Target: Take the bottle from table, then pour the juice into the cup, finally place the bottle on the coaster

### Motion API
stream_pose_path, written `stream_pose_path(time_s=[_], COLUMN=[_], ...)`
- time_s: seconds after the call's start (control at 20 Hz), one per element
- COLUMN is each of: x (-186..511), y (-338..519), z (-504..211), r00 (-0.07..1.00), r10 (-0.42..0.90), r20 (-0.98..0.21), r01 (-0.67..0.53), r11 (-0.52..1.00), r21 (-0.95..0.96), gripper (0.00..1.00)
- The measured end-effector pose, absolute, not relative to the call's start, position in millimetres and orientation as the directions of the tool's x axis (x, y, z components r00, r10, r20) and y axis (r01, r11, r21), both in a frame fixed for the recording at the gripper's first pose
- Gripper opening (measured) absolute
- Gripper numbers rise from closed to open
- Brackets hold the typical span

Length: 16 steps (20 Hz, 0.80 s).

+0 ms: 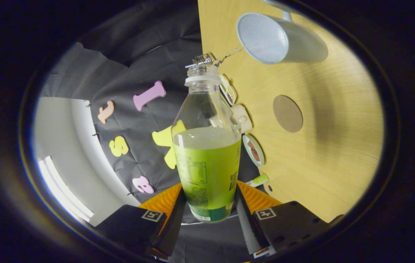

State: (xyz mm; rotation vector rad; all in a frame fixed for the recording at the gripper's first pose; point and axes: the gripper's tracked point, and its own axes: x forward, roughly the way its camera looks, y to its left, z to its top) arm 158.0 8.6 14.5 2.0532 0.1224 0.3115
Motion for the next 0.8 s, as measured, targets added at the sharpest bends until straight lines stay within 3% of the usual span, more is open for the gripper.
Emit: stream_pose_path(time_s=[0.8], x=[156.3], y=[3.6], z=[20.8], r00=[0.959], r10=[0.196], r20=[0.204], r01=[-0.068], r11=[-0.54], r21=[0.839], gripper=[0.76])
